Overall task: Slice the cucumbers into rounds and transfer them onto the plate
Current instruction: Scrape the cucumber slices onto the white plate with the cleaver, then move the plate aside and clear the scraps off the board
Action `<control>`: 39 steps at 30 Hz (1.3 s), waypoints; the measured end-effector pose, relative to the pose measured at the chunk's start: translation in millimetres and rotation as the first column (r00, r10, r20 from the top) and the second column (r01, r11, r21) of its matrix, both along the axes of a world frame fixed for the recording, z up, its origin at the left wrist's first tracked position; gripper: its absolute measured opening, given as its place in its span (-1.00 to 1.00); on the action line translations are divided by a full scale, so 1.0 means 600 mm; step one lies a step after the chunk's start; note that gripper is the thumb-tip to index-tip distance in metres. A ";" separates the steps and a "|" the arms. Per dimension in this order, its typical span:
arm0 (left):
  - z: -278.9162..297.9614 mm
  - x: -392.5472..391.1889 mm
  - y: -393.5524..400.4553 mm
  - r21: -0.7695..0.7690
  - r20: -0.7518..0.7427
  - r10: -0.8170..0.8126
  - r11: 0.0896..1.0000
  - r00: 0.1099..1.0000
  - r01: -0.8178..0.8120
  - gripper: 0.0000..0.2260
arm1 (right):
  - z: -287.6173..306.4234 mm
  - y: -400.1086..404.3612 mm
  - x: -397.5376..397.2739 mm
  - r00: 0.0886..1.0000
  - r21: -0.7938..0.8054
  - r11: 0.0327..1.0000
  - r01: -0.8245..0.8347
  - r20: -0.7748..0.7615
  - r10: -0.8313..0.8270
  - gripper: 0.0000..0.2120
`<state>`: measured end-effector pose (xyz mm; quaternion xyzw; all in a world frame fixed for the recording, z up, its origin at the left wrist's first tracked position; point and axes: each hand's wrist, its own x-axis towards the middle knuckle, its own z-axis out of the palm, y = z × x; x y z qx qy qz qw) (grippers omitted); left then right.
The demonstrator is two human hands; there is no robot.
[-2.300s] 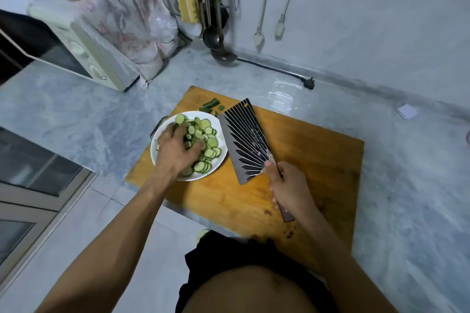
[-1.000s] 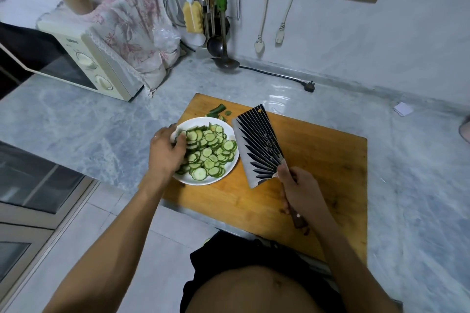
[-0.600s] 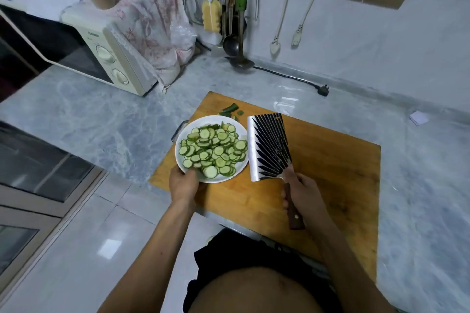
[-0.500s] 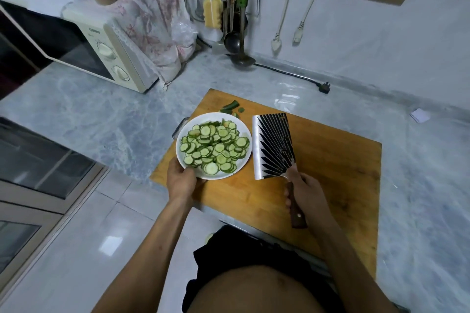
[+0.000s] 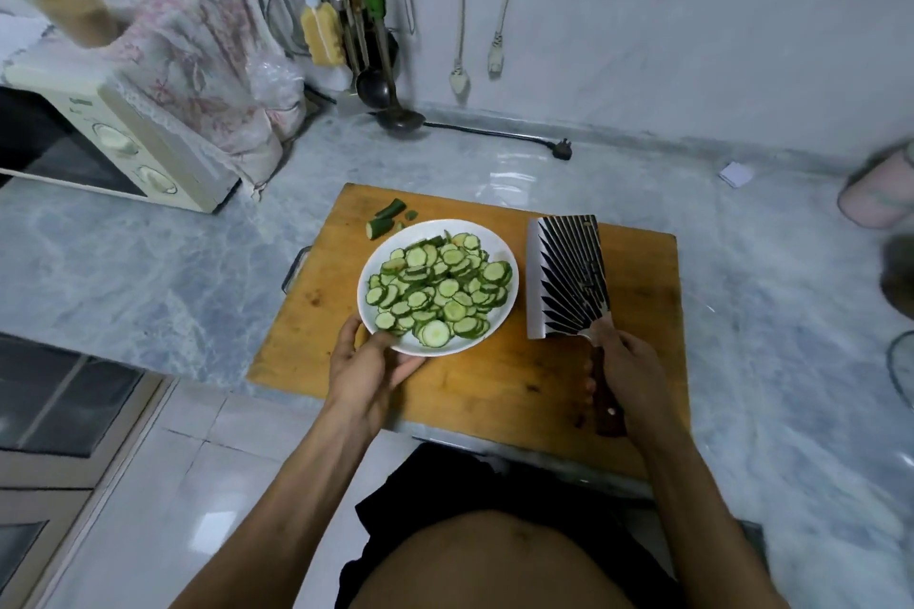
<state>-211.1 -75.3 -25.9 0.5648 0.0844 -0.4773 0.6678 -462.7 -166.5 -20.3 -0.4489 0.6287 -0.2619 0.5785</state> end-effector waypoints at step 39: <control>-0.040 -0.233 -0.586 0.183 0.204 -0.627 0.779 0.752 0.600 -0.72 | -0.016 -0.126 -0.151 0.741 0.271 0.911 -0.311 -0.531 0.411 -0.72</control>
